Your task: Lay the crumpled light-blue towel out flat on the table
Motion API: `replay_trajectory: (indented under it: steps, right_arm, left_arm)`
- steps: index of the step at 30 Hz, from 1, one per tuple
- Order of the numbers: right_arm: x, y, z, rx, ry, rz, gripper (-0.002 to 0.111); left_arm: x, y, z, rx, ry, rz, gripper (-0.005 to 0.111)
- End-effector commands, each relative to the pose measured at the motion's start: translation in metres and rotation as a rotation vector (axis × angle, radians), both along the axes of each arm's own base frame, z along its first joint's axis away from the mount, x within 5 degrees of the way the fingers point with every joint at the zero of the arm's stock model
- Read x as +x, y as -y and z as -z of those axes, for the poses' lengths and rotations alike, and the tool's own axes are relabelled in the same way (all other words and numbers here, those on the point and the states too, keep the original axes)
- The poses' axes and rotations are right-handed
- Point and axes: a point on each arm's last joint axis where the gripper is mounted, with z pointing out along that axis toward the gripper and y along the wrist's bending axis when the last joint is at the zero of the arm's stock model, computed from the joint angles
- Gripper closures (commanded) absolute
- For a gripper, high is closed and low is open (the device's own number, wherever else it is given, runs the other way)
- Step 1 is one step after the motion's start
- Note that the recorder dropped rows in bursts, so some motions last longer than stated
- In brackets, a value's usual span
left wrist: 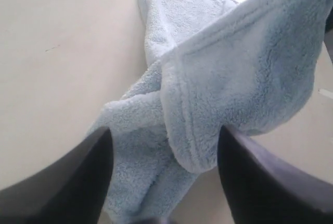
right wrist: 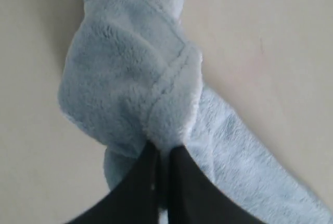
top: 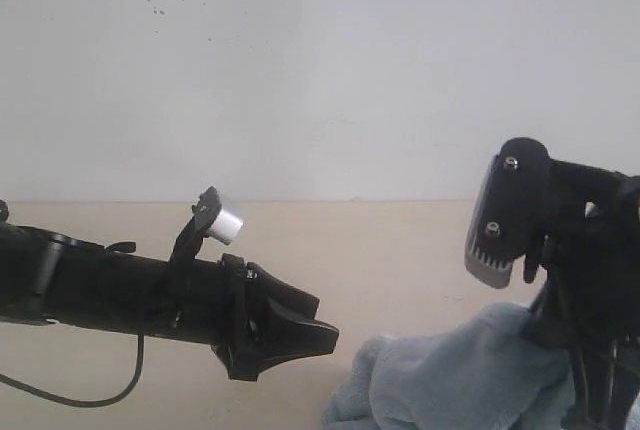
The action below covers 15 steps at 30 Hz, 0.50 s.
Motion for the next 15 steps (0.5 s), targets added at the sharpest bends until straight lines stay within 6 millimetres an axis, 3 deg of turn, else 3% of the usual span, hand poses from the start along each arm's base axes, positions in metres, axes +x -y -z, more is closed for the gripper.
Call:
replay_trajectory:
  steps: [1, 5, 8, 12, 15]
  right_arm:
    - [-0.012, 0.011, 0.008, -0.099, -0.169, 0.083, 0.100]
    - [-0.026, 0.024, 0.026, -0.228, -0.308, 0.127, 0.078]
    - [-0.030, 0.027, 0.043, -0.233, -0.304, 0.124, 0.062]
    - [-0.019, 0.018, 0.047, -0.120, -0.153, 0.092, 0.046]
    - [-0.004, 0.006, 0.037, 0.052, 0.010, 0.128, 0.044]
  left_arm:
    - [-0.005, 0.005, -0.008, -0.104, -0.067, 0.050, 0.049]
    - [-0.015, 0.007, -0.025, -0.223, -0.071, 0.146, 0.049]
    - [-0.018, 0.007, -0.032, -0.217, -0.079, 0.159, 0.049]
    - [-0.028, -0.001, -0.033, -0.085, -0.021, 0.265, 0.049]
    - [-0.023, -0.007, -0.029, 0.086, 0.065, 0.218, 0.049]
